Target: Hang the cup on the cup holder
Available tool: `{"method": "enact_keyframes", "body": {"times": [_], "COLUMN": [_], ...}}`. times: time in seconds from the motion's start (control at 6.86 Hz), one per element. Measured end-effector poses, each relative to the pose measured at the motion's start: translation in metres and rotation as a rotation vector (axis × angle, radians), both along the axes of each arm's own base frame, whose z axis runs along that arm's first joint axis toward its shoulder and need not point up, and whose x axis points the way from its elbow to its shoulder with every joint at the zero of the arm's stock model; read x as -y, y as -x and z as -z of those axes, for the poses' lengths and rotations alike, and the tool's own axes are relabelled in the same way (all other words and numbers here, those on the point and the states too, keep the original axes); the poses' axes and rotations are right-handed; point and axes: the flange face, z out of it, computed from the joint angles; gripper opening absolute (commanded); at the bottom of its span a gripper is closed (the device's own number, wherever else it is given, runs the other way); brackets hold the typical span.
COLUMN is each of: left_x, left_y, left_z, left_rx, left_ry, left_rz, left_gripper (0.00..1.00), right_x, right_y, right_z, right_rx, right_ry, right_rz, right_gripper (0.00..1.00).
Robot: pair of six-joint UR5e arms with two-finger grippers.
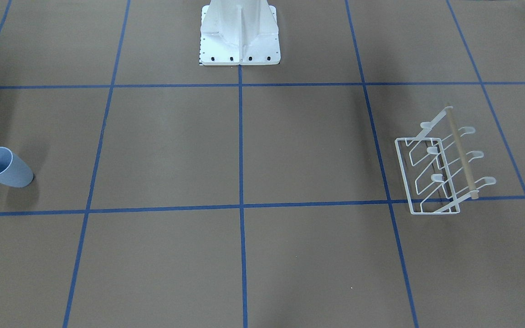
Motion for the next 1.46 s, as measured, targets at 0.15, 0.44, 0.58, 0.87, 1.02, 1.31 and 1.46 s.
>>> {"method": "enact_keyframes", "body": {"times": [0.15, 0.44, 0.58, 0.87, 1.02, 1.31, 1.46], "left_x": [0.000, 0.004, 0.007, 0.010, 0.012, 0.015, 0.015], "left_y": [0.000, 0.000, -0.001, -0.005, -0.006, -0.006, -0.006], "left_z": [0.000, 0.007, 0.013, 0.021, 0.026, 0.026, 0.018], "left_rx": [-0.001, -0.006, -0.019, -0.065, -0.073, -0.077, -0.078], "left_ry": [-0.001, -0.019, -0.032, -0.049, -0.079, -0.112, -0.104], "left_rz": [-0.001, -0.004, -0.005, -0.008, -0.009, -0.010, -0.009], "left_gripper": [0.99, 0.99, 0.99, 0.99, 0.99, 0.98, 0.98], "right_x": [0.007, 0.038, 0.062, 0.077, 0.076, 0.069, 0.068], "right_y": [0.000, 0.010, 0.031, 0.083, 0.105, 0.128, 0.136], "right_z": [0.014, 0.056, 0.084, 0.105, 0.104, 0.097, 0.090], "right_rx": [-0.007, -0.016, -0.029, -0.018, -0.001, 0.045, 0.067], "right_ry": [-0.031, -0.110, -0.159, -0.217, -0.246, -0.250, -0.233], "right_rz": [0.001, 0.017, 0.051, 0.123, 0.155, 0.199, 0.215], "right_gripper": [1.00, 1.00, 1.00, 1.00, 1.00, 1.00, 1.00]}}
